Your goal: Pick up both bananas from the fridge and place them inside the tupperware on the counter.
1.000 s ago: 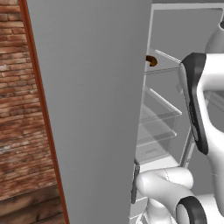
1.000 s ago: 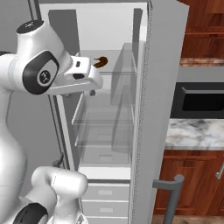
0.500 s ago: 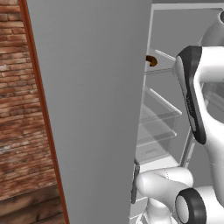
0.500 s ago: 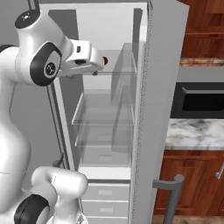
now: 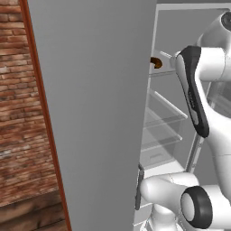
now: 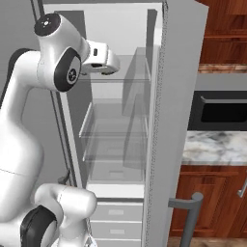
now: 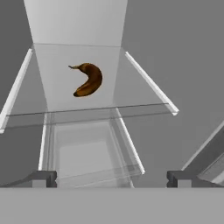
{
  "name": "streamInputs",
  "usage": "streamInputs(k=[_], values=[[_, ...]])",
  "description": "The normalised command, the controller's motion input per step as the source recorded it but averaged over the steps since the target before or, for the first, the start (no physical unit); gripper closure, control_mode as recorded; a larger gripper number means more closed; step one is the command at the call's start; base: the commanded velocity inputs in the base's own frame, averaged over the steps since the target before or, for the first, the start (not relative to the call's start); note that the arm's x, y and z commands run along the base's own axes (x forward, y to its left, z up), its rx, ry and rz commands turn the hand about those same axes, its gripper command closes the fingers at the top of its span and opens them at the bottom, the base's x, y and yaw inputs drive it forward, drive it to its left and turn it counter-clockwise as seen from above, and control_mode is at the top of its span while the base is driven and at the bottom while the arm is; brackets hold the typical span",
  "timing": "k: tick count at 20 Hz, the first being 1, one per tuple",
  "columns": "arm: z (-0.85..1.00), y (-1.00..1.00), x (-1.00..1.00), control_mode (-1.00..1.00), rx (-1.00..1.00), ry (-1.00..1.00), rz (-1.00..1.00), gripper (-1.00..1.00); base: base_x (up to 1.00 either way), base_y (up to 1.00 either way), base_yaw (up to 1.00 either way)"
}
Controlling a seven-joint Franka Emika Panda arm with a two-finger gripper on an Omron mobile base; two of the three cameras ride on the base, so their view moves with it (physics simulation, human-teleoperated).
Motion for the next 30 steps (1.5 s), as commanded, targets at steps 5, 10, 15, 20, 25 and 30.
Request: streamInputs(k=[5,10,15,20,25,30], values=[[0.06,0.04,0.36,-1.0,0.04,0.08,0.0,-1.0,0.0,0.0,0.0],[-0.06,0.0,0.31,-1.0,0.03,0.2,0.0,-1.0,0.0,0.0,0.0],[-0.11,0.05,0.28,-1.0,0.05,0.08,0.0,-1.0,0.0,0.0,0.0],[-0.16,0.04,0.26,-1.0,0.01,-0.05,0.0,-1.0,0.0,0.0,0.0],[-0.18,0.05,0.31,-1.0,0.0,-0.02,0.0,-1.0,0.0,0.0,0.0],[-0.19,0.06,0.41,-1.0,0.0,-0.03,0.0,-1.0,0.0,0.0,0.0]])
